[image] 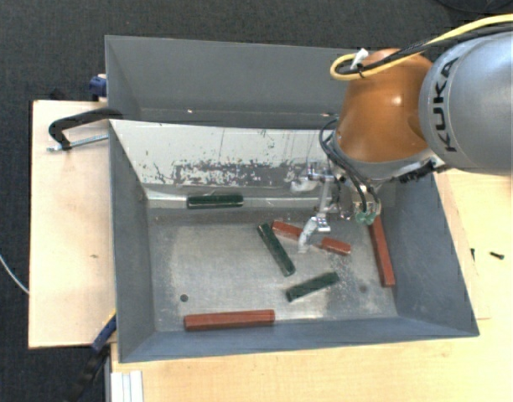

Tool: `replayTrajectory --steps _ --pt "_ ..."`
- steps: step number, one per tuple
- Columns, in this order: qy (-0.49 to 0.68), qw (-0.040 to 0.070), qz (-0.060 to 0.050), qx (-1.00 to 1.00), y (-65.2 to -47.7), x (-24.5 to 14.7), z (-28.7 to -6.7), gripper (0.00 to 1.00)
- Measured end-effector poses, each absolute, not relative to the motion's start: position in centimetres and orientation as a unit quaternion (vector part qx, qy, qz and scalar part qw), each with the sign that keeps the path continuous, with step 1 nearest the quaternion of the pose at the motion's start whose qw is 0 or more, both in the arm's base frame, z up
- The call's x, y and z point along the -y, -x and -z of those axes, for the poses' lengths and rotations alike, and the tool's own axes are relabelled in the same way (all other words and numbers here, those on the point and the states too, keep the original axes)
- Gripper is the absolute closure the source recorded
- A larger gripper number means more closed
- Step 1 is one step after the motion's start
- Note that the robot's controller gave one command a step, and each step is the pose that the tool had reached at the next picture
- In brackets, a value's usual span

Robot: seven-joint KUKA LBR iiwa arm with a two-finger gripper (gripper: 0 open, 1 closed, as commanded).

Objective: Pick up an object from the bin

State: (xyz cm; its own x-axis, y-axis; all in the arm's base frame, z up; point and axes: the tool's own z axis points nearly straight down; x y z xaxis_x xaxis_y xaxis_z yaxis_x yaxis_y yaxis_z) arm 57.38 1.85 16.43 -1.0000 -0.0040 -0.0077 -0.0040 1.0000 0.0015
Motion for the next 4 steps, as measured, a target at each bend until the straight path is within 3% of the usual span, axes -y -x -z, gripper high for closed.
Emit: replayTrajectory --steps 1,2,3,4 --pt "0.074 0.004 -0.001 -0.997 -57.2 -1.0 -9.7 1.0" --pt "0.074 0.002 -0.001 -0.997 -57.1 -1.0 -9.5 0.0" --pt "0.074 0.001 -0.001 -0.997 -57.1 -1.0 -9.5 0.0" --pt "0.015 -0.001 0.0 -1.0 -57.6 -2.1 -7.8 1.0"
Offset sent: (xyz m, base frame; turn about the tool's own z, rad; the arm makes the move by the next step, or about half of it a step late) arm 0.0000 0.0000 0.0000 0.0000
